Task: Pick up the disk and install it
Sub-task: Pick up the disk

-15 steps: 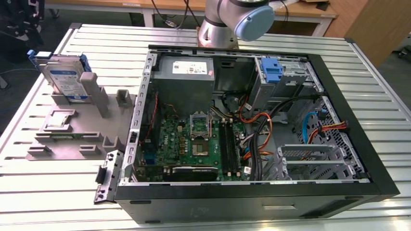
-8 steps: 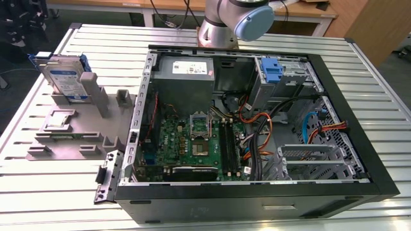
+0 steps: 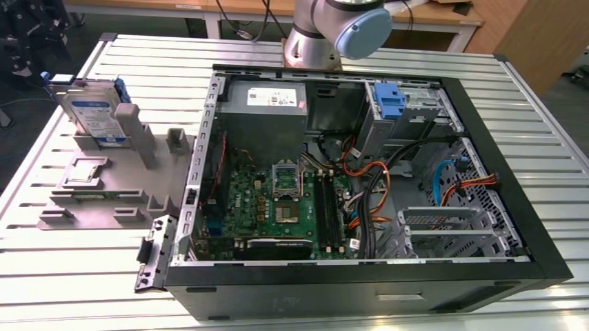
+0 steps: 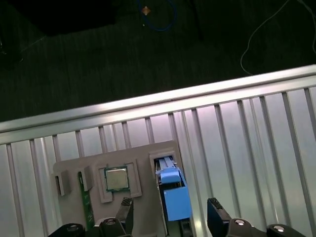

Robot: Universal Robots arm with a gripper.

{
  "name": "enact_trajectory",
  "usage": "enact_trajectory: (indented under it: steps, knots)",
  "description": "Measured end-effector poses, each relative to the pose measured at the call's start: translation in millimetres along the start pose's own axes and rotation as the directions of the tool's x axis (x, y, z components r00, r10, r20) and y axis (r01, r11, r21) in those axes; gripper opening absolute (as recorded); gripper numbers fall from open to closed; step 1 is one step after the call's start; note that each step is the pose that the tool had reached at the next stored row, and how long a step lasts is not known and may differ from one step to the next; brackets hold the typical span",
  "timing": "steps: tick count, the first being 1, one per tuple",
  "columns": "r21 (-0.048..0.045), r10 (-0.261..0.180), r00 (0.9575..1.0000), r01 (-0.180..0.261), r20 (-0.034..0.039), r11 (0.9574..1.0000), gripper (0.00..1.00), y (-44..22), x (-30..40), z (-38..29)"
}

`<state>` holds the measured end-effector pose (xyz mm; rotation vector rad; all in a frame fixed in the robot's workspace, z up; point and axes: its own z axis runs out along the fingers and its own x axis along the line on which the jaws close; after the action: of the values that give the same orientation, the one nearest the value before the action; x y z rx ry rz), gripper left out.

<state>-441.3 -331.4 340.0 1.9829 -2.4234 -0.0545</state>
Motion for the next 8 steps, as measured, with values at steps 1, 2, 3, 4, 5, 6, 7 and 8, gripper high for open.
enact_trajectory:
  steps: [1,2,3,4,5,6,7,8]
  knots:
    - [0.0005,0.0,1.0,0.0,0.0002,1.0,0.69,0.8,-0.1,0.6]
    - [0.0009,-0.002,1.0,0.002,0.0004,1.0,0.69,1.0,-0.2,1.3]
    - [0.0007,-0.008,1.0,0.008,0.0001,1.0,0.69,1.1,-0.6,1.6]
    - [0.0008,-0.015,0.9999,0.015,-0.0001,0.9999,0.69,1.2,-0.8,1.9]
    - [0.0007,-0.021,0.9998,0.021,-0.0004,0.9998,0.69,1.2,-0.8,2.0]
    - [0.0006,-0.027,0.9996,0.027,-0.0006,0.9996,0.69,1.2,-0.8,2.2]
    - [0.0006,-0.035,0.9994,0.035,-0.0008,0.9994,0.69,1.2,-0.8,2.6]
    - [0.0005,-0.046,0.9989,0.046,-0.0011,0.9989,0.69,1.2,-0.9,3.0]
